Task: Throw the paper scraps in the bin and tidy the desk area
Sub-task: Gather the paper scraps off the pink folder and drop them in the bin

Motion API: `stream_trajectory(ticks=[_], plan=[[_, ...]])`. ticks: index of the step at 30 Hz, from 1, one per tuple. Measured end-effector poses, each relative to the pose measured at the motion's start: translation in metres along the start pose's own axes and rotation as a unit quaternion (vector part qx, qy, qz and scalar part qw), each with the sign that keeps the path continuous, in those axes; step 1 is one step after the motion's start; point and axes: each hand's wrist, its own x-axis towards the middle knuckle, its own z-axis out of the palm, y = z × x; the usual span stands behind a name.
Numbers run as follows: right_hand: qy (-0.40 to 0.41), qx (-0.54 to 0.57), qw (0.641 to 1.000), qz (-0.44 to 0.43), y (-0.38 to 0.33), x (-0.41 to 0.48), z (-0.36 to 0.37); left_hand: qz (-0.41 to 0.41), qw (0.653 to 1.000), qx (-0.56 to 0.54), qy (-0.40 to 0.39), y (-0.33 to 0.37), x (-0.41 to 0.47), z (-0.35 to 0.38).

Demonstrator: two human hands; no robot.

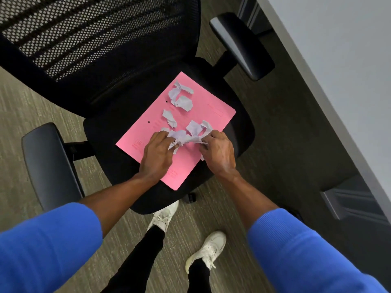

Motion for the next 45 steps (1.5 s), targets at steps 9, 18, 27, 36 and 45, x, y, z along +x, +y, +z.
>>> stream_trajectory(ticks=[9,18,27,36,45], plan=[[0.04,0.012,0.999,0.023,0.023,-0.047,-0.022,0.017,1.0,-0.01,0.013,0.027,-0.031,-0.001],[0.123,0.067,0.983,0.118,0.079,-0.144,-0.039,0.049,0.997,-0.055,-0.034,0.106,-0.071,0.044],[0.158,0.097,0.934,0.304,0.176,-0.266,-0.027,0.106,0.981,-0.073,-0.148,0.194,-0.111,0.139],[0.091,0.142,0.849,0.502,0.267,-0.35,0.001,0.11,0.961,-0.024,-0.253,0.264,-0.147,0.232],[0.145,0.072,0.875,0.456,0.349,-0.372,0.029,0.087,0.934,-0.058,-0.341,0.291,-0.165,0.328]])
